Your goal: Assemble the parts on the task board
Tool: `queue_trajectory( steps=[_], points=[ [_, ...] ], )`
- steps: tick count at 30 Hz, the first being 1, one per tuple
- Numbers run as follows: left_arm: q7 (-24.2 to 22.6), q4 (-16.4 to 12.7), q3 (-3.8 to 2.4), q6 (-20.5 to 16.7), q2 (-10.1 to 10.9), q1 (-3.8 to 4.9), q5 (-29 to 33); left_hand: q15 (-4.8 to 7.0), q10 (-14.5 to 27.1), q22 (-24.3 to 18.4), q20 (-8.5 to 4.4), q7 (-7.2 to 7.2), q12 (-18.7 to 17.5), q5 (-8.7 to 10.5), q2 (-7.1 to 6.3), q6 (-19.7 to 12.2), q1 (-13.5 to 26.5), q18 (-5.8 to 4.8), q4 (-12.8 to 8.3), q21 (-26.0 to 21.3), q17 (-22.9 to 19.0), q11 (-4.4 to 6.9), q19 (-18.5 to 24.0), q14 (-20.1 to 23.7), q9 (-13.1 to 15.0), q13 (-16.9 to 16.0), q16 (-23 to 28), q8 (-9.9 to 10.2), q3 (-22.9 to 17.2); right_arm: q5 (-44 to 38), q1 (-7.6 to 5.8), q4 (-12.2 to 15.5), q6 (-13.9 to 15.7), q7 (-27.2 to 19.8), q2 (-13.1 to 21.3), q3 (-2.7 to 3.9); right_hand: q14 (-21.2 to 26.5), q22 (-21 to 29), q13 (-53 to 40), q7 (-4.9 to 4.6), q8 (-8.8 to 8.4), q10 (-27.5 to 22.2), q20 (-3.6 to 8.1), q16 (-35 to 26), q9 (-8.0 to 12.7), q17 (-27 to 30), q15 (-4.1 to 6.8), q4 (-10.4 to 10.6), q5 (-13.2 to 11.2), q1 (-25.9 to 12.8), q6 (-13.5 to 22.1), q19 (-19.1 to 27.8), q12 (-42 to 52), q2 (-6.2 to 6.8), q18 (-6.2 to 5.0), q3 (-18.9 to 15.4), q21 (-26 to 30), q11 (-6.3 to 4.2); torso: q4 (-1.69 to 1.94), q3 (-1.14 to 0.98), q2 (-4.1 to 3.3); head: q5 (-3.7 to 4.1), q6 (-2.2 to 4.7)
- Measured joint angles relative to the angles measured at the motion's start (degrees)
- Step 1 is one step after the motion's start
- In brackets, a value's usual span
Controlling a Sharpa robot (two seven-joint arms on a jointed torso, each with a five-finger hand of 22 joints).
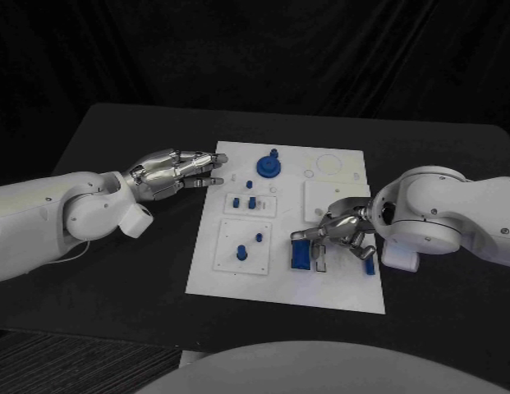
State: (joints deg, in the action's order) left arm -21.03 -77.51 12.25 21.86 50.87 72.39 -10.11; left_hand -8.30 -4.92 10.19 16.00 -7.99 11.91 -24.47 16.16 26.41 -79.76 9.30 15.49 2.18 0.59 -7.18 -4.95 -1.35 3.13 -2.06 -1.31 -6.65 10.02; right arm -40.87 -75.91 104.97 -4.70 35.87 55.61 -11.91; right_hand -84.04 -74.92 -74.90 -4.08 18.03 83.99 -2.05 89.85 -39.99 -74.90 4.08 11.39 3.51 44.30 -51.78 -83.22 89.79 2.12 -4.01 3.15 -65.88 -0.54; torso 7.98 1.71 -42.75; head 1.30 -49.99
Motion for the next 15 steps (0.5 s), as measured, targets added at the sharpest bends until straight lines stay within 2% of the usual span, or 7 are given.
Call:
queue_trajectory(
  steps=[4,6,8,11,13,14,15],
  points=[
    [0.0,0.0,0.00,0.0,0.1,-0.05,0.0,0.00,0.0,0.0,0.00,0.00,0.2,0.00,0.00,0.0,0.0,0.00,0.2,0.0,0.0,0.00,0.0,0.0,0.0,0.0,0.0,0.0,-0.2,-0.1,-0.32,1.2,0.4,-0.6,1.6,-0.03,0.0,0.0,0.0,0.00,0.78,0.0,0.00,0.0,-0.1,0.0,0.00,-0.1,0.9,0.3,0.0,0.0,0.0,-0.26,0.00,-1.0,0.0,0.00,0.00,0.00,0.01,-0.05,0.00],
    [0.0,-0.1,0.00,0.0,0.1,-0.05,0.0,0.00,-0.2,0.1,0.00,-0.21,0.2,0.00,0.00,0.2,0.0,0.00,0.2,0.0,0.1,-0.17,0.0,0.0,0.0,0.0,0.0,-0.2,-0.2,-0.1,-1.08,2.0,0.6,-1.3,2.7,-0.07,0.0,0.0,0.0,0.06,1.62,0.0,0.00,0.0,-0.4,0.0,0.00,-0.7,2.7,2.6,-0.1,0.0,0.0,-0.86,0.00,-1.6,0.0,0.00,0.00,0.00,0.00,-0.09,0.00],
    [0.0,-0.1,0.00,0.0,0.2,-0.06,0.0,0.00,-0.2,0.1,0.00,-0.21,0.2,0.00,0.00,0.2,0.0,0.00,0.2,0.0,0.1,-0.20,0.0,0.0,0.0,0.0,0.0,-0.2,-0.2,-0.3,-1.94,2.8,1.0,-2.2,3.6,-0.05,0.0,0.0,0.0,0.33,2.58,0.0,0.03,0.0,-0.9,0.0,0.00,-3.5,6.1,7.4,-0.3,0.0,0.0,-1.06,0.00,-1.4,-0.2,0.00,0.01,0.00,0.00,-0.10,0.00],
    [0.1,0.0,0.00,0.0,0.2,-0.09,0.0,0.00,-0.2,0.1,0.00,-0.21,0.2,0.00,0.00,0.2,0.0,0.00,0.2,0.0,0.1,-0.20,0.0,0.0,0.0,0.0,0.0,-0.2,-0.2,-1.4,-2.97,4.2,1.6,-4.1,4.8,0.03,0.0,0.0,0.0,0.63,4.37,0.0,0.32,0.0,-1.8,0.0,0.00,-6.9,8.5,13.2,0.0,-0.3,0.0,-1.24,0.00,-1.2,-1.1,0.00,-0.02,-0.02,-0.01,-0.03,0.00],
    [0.1,0.0,0.00,0.0,0.2,-0.10,0.0,0.00,-0.2,0.1,0.00,-0.21,0.2,0.00,0.00,0.2,0.0,0.01,0.2,0.0,0.1,-0.20,0.0,0.0,0.0,0.0,0.0,-0.2,-0.2,-3.4,-3.29,5.0,2.1,-5.6,5.2,0.03,0.1,0.0,0.0,0.85,7.06,0.0,0.52,0.0,-3.8,0.0,0.24,-8.4,8.7,15.4,-0.2,-0.5,0.0,-1.00,0.00,-1.6,-1.5,-0.31,-0.04,-0.03,-0.02,0.05,0.00],
    [0.1,0.0,0.00,0.0,0.2,-0.10,0.0,0.00,-0.2,0.1,0.00,-0.21,0.2,0.00,0.00,0.2,0.0,0.01,0.2,0.0,0.1,-0.20,0.0,0.0,0.0,0.0,-0.2,-0.2,-0.2,-4.6,-3.37,5.3,2.2,-6.2,5.2,0.02,0.0,0.0,0.0,1.24,9.11,0.0,0.52,0.0,-5.6,0.0,0.51,-8.9,8.7,16.3,0.0,-0.5,0.0,-0.88,0.01,-2.1,-1.5,-0.73,-0.05,-0.04,-0.02,0.10,0.00],
    [0.1,0.0,0.00,0.0,0.1,-0.10,0.0,-0.04,-0.2,0.1,0.00,-0.21,0.2,0.00,0.00,0.2,0.0,0.00,0.2,0.0,0.1,-0.20,0.0,0.0,0.0,0.0,-0.2,-0.2,-0.2,-6.1,-3.43,5.6,2.4,-6.8,5.2,0.01,-0.1,0.0,0.0,1.79,12.03,0.0,0.63,0.0,-8.6,0.0,0.92,-9.3,8.7,17.0,0.6,-0.6,0.0,-0.87,0.00,-2.8,-1.5,-1.09,-0.05,-0.04,-0.02,0.13,0.00]
  ],
)
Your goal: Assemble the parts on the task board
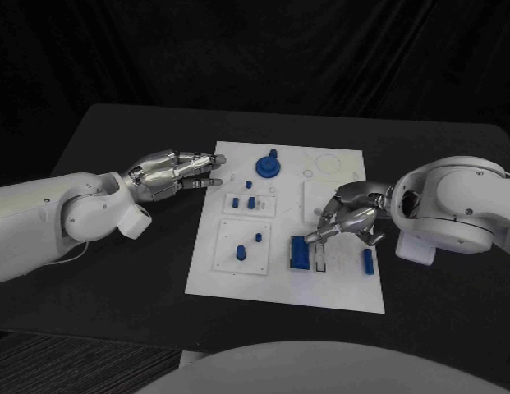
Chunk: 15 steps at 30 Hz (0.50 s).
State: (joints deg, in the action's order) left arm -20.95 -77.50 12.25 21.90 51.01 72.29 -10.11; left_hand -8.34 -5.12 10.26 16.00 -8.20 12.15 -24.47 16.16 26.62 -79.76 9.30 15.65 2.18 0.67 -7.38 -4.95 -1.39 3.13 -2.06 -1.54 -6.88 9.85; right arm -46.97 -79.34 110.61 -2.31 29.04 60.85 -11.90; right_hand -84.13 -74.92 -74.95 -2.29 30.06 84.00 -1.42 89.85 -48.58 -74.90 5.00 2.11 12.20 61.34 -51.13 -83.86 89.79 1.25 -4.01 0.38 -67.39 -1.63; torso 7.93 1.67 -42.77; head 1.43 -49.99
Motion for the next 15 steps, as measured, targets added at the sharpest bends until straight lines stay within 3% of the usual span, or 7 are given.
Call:
queue_trajectory(
  steps=[1,3,6,9,12,15],
  points=[
    [0.0,0.0,0.00,0.0,0.0,0.00,0.0,-0.15,0.0,0.0,0.00,0.00,0.0,0.00,0.00,0.0,0.0,0.00,0.0,0.0,0.0,0.00,0.0,-0.2,0.0,0.0,0.0,0.0,0.0,-2.1,-0.04,0.4,0.2,-0.7,0.0,-0.01,0.1,0.0,0.0,0.49,2.73,0.0,0.21,0.0,-2.9,0.0,0.20,-0.1,-0.2,0.7,0.9,-0.2,0.0,-0.12,0.00,-0.6,0.0,-0.17,0.01,0.00,0.00,0.03,0.00],
    [0.0,0.0,0.00,0.0,-0.1,-0.03,0.0,-0.16,0.0,0.0,0.00,0.00,0.0,0.00,0.00,0.0,0.0,0.00,0.0,0.0,0.0,0.00,0.0,-0.2,0.0,0.0,0.0,0.0,0.0,-5.6,-0.05,0.7,0.3,-1.7,-0.3,-0.02,0.1,0.0,0.0,0.85,6.30,-0.1,0.43,0.0,-6.6,0.0,0.40,-0.2,-0.9,1.5,1.6,-0.2,0.0,-0.03,0.00,-1.5,0.0,-0.67,0.03,0.01,0.01,0.08,0.00],
    [0.0,0.0,0.00,0.1,-0.1,-0.09,0.0,-0.16,0.0,0.0,0.00,0.00,0.0,0.00,0.00,0.0,0.0,0.00,0.0,0.0,0.0,0.00,0.0,-0.2,0.0,0.0,0.0,0.0,0.0,-11.4,0.14,1.0,0.4,-2.9,-0.8,-0.01,0.2,0.0,0.0,1.75,12.34,0.0,1.01,0.0,-14.1,0.0,0.90,1.0,-2.1,2.4,2.9,-0.2,0.0,0.44,0.00,-3.0,0.0,-1.19,0.04,0.03,0.03,0.13,0.00],
    [0.0,0.0,0.00,0.1,-0.1,-0.13,0.0,-0.16,0.0,0.0,0.00,0.00,0.2,0.00,0.00,0.0,0.0,0.00,0.0,0.0,0.1,0.00,0.0,-0.2,0.0,0.0,0.0,0.0,0.0,-16.0,0.91,1.1,0.2,-3.6,-1.3,0.01,0.0,0.0,0.0,2.00,18.60,0.0,1.17,0.0,-20.0,0.0,1.10,2.5,-4.3,3.0,0.4,0.0,0.0,1.12,0.00,-3.7,0.5,-1.60,0.02,0.05,0.03,0.08,0.00],
    [0.0,0.0,0.00,0.1,-0.1,-0.18,0.0,-0.16,0.0,0.0,0.00,0.00,0.2,0.00,0.00,0.0,0.0,0.00,0.0,0.0,0.1,0.00,0.0,-0.2,0.0,0.0,-0.2,0.0,0.0,-19.5,1.72,1.1,-0.2,-3.9,-1.9,-0.02,0.3,0.0,0.0,2.21,21.55,0.0,1.41,0.0,-23.5,0.0,1.36,5.6,-8.0,3.5,-0.8,-0.2,0.0,2.97,0.00,-3.5,1.1,-1.60,-0.04,0.04,0.03,-0.09,0.00],
    [0.0,0.0,0.00,0.2,0.0,-0.20,0.0,-0.16,0.0,0.0,0.00,0.00,0.2,0.00,0.00,0.0,0.0,0.00,0.0,0.0,0.1,0.00,0.0,-0.2,0.0,-0.1,-0.2,0.0,0.0,-21.7,2.52,0.8,-0.8,-4.0,-2.4,-0.04,0.3,0.0,0.0,2.41,22.36,0.0,1.41,0.0,-24.8,0.0,1.36,7.8,-9.1,3.5,-1.4,-0.2,0.0,4.35,-0.01,-3.4,1.1,-1.59,-0.04,0.03,0.03,-0.13,0.00]
  ],
)
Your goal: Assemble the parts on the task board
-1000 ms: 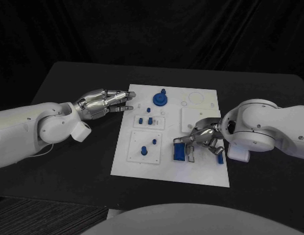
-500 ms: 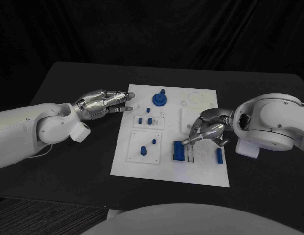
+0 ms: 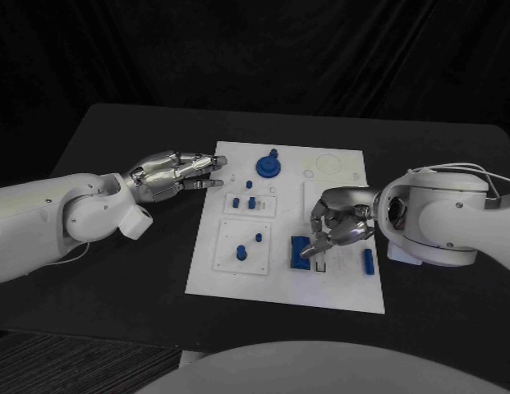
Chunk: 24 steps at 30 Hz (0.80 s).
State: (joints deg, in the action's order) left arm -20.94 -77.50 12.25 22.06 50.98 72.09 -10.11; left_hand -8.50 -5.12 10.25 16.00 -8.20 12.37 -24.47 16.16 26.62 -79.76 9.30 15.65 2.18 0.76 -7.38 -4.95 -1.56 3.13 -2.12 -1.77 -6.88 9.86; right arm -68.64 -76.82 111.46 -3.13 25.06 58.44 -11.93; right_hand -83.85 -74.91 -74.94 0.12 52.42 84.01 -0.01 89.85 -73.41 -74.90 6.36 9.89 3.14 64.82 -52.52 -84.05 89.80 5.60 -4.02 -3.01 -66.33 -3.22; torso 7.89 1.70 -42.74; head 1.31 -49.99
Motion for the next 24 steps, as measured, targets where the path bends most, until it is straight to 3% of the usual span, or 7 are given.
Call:
queue_trajectory(
  steps=[6,19,23,24],
  points=[
    [0.0,0.0,0.00,0.1,0.1,-0.08,0.0,0.00,0.0,0.0,0.00,0.00,0.0,0.00,0.00,0.0,0.0,0.01,0.2,0.0,0.1,0.00,0.0,0.0,0.0,0.0,0.0,0.0,-0.2,-2.4,1.01,-0.6,-0.8,0.0,-0.8,-0.01,-0.2,0.0,0.0,0.07,1.34,0.0,0.00,0.0,-1.1,0.0,0.19,1.6,-0.1,0.5,-1.2,0.0,0.0,0.78,0.01,0.1,0.3,-0.41,0.06,-0.03,0.00,0.01,0.00],
    [0.1,0.1,-0.01,0.2,0.0,-0.20,0.0,-0.21,-0.2,0.0,0.21,-0.21,0.0,0.00,0.00,0.2,0.0,0.01,0.2,0.0,0.1,-0.20,-0.2,-0.2,0.0,0.0,0.0,-0.2,-0.2,-4.1,1.70,-1.1,-2.3,0.0,-1.5,0.01,-0.2,0.0,0.0,0.10,1.34,0.0,0.21,0.0,-1.5,0.0,0.19,3.6,-0.1,2.0,-1.3,0.2,0.0,1.93,0.01,0.3,0.6,-0.41,0.10,-0.03,0.00,0.19,0.00],
    [0.1,0.1,-0.01,0.3,0.0,-0.22,0.0,-0.21,-0.2,0.0,0.21,-0.21,0.0,0.00,0.00,0.2,0.0,0.01,0.2,0.0,0.1,-0.20,-0.2,-0.2,0.0,0.0,-0.2,-0.2,-0.2,-4.2,1.87,-1.4,-2.5,0.1,-1.7,0.01,-0.2,0.0,0.0,0.30,1.34,0.0,0.21,0.0,-1.5,0.0,0.19,3.4,0.8,4.5,-1.5,0.2,0.0,0.53,0.01,1.0,0.8,-0.40,0.10,-0.02,-0.02,0.16,0.00],
    [0.2,0.1,-0.01,0.3,0.0,-0.24,0.0,-0.21,-0.2,0.0,0.21,-0.21,0.0,0.00,0.00,0.2,0.0,0.01,0.2,0.0,0.1,-0.20,-0.2,-0.2,0.0,0.0,-0.2,-0.2,-0.2,-4.3,1.89,-1.4,-2.5,0.1,-1.7,0.01,-0.2,0.0,0.0,0.30,1.34,0.0,0.21,0.0,-1.5,0.0,0.19,3.1,2.4,5.1,-1.5,0.2,0.0,0.01,0.01,1.2,0.9,-0.41,0.09,-0.01,-0.02,0.12,0.00]
  ],
)
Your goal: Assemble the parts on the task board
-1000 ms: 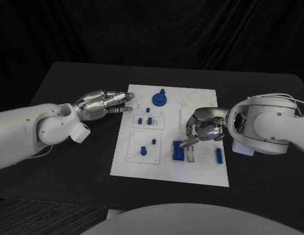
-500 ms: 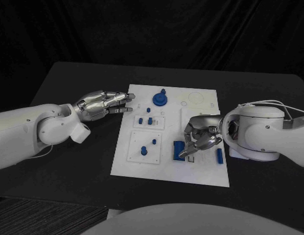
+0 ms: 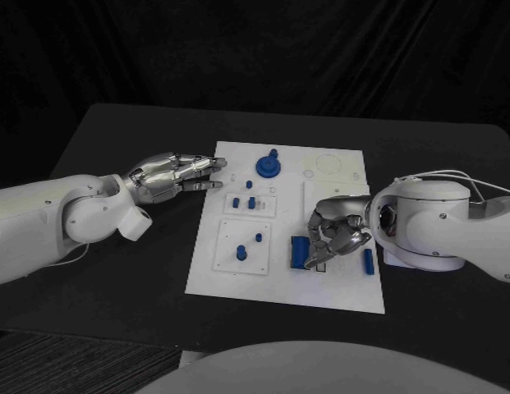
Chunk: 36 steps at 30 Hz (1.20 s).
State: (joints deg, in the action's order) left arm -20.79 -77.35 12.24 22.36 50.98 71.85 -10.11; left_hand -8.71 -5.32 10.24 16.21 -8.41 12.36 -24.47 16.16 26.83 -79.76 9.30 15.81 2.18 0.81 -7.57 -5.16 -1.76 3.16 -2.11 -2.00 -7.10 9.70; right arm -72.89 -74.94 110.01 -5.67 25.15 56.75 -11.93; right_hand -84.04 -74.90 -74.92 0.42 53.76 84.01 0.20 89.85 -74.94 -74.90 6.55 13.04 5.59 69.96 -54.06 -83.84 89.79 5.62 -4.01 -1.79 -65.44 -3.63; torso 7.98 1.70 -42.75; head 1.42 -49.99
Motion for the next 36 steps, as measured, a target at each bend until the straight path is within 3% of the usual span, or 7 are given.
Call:
queue_trajectory(
  steps=[2,7,13,25,27,32,36],
  points=[
    [0.0,0.0,0.02,0.0,0.0,-0.02,0.0,0.00,0.0,0.0,0.00,0.00,0.0,0.00,0.00,0.0,0.0,0.00,0.0,0.0,0.0,0.00,0.0,0.0,0.0,0.0,0.0,0.0,0.0,-0.1,0.04,-0.2,0.0,0.0,0.0,0.00,0.0,0.0,0.0,0.00,0.00,0.0,0.00,0.0,0.0,0.0,0.00,-0.2,1.9,0.6,0.0,0.0,0.0,-0.57,0.00,0.2,0.1,0.00,-0.03,0.01,0.00,-0.08,0.00],
    [0.1,0.0,0.02,0.1,0.0,-0.04,0.0,0.00,0.0,0.1,0.00,0.00,0.2,0.00,0.00,0.0,0.0,0.00,0.0,0.0,0.1,0.00,0.0,0.0,0.0,0.0,0.0,0.0,0.0,-0.2,0.15,-0.5,0.0,0.1,-0.2,0.00,0.0,0.0,0.0,0.00,-0.30,0.0,0.00,0.0,0.0,0.0,0.00,-0.2,2.2,0.7,0.0,0.0,0.0,-0.71,0.00,0.2,0.1,0.00,-0.05,0.01,0.00,-0.09,0.00],
    [0.1,0.0,0.00,0.1,0.0,-0.06,0.0,0.00,0.0,0.1,0.00,0.00,0.2,0.00,0.00,0.0,0.0,0.00,0.0,0.0,0.1,0.00,0.0,0.0,0.0,0.0,0.0,0.0,0.0,-0.2,0.41,-0.9,0.0,0.1,-0.5,0.00,0.0,0.0,0.0,-0.16,-0.30,0.0,0.00,0.0,0.0,0.0,0.00,-1.2,-1.3,1.0,-0.4,0.0,0.0,-1.73,0.00,-0.4,0.3,0.00,-0.03,0.01,0.02,-0.10,0.00],
    [0.2,0.0,0.00,0.2,0.1,-0.08,0.0,0.00,0.0,0.1,0.00,0.00,0.2,0.00,0.00,0.0,0.0,0.00,0.0,0.0,0.1,0.00,0.0,0.0,0.0,0.0,0.0,0.0,0.0,-0.3,1.11,-1.4,0.0,0.1,-0.8,0.16,0.0,0.0,0.0,-0.30,-0.52,0.0,0.00,0.0,0.0,0.0,0.00,-1.4,-1.9,0.9,-0.7,0.0,0.0,-1.85,0.01,-0.6,0.5,0.00,0.02,0.02,0.02,-0.15,0.00],
    [0.2,0.0,0.00,0.2,0.1,-0.08,0.0,0.00,0.0,0.1,0.00,0.00,0.2,0.00,0.00,0.0,0.0,0.00,0.0,0.0,0.0,0.00,0.0,0.0,0.0,0.0,0.0,0.0,0.0,-0.3,1.14,-1.4,0.0,0.1,-0.9,0.19,0.0,0.0,0.0,-0.30,-0.89,0.0,0.00,0.0,0.0,0.0,0.00,-1.9,0.0,1.0,-0.7,0.0,0.0,-1.96,0.00,-0.8,0.5,0.01,0.02,0.02,0.02,-0.18,0.00],
    [0.2,0.0,0.00,0.2,0.1,-0.09,0.0,0.00,0.0,0.1,0.00,0.00,0.2,0.00,0.00,0.0,0.0,0.00,0.0,0.0,0.0,0.00,0.0,0.0,0.0,0.0,0.0,0.0,0.0,-0.3,1.48,-1.5,0.0,0.2,-1.0,-0.01,0.0,0.0,0.0,-0.31,-2.01,0.0,0.00,0.0,0.0,0.0,0.00,-4.3,6.8,3.3,-0.7,0.0,0.0,-4.18,0.00,0.3,0.9,0.01,0.02,0.02,0.01,-0.26,0.00],
    [0.2,0.0,0.01,0.2,0.1,-0.10,0.0,0.00,0.0,0.1,0.00,0.00,0.2,0.00,0.00,0.0,0.0,0.00,0.0,0.0,0.0,0.00,0.0,0.0,0.0,0.0,0.0,0.0,0.0,-0.3,1.54,-1.5,0.0,0.2,-1.1,-0.02,0.0,0.0,0.0,-0.32,-2.64,0.0,0.00,0.0,-0.1,0.0,0.00,-5.5,8.4,4.5,-0.7,0.0,0.0,-4.20,0.00,1.0,0.9,0.01,0.01,0.02,-0.01,-0.26,0.00]
  ],
)
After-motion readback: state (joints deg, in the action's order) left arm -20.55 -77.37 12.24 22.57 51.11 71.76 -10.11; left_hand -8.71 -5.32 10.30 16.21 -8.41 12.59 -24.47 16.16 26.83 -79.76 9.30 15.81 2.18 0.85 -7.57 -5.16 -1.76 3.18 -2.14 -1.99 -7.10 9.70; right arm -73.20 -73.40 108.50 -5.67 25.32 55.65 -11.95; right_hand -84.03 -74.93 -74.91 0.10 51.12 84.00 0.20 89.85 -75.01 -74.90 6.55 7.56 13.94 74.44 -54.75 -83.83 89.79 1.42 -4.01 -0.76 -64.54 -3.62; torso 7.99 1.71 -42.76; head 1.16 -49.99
